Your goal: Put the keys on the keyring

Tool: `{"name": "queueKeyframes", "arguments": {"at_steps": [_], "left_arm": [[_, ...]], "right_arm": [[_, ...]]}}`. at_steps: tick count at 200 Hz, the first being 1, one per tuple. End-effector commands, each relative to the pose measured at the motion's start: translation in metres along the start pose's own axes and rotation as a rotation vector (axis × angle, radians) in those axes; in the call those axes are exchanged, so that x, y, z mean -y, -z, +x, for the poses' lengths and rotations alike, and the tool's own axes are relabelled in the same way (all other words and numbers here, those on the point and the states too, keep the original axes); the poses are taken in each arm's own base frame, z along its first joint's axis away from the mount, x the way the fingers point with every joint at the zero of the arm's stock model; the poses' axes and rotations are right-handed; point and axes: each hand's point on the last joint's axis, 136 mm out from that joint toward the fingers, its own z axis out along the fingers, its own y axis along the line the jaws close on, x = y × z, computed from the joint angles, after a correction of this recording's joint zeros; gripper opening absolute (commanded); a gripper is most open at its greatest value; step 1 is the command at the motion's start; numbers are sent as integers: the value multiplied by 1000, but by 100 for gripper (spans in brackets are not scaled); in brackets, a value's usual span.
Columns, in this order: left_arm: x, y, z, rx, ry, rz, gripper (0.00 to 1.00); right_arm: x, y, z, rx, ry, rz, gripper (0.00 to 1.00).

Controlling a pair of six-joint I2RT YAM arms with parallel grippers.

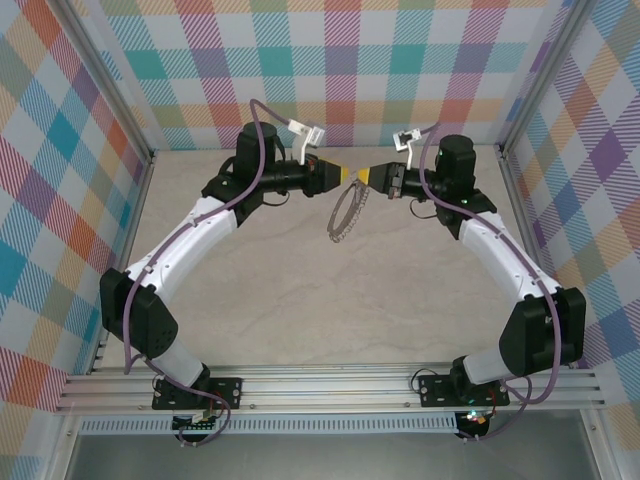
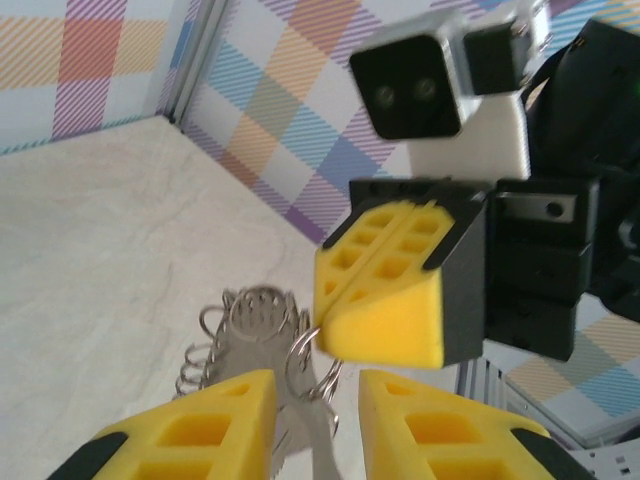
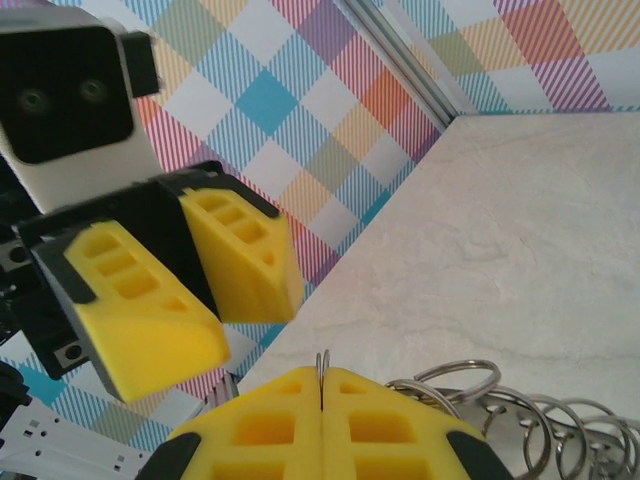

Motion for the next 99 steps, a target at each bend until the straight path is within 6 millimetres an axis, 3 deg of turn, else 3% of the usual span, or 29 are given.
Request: {"name": "queueKeyframes", "arguments": {"at_steps": [1, 77, 99], "left_arm": [[10, 15, -9, -4, -26, -13, 29], [6, 22, -12, -17, -42, 33, 31], [6, 26, -4, -55, -31, 68, 31]], "right_arm": [[-23, 7, -17, 26, 97, -24, 0], [-38, 8, -14, -53, 190, -67, 0], [-40, 8, -12, -76, 219, -77, 0]]}}
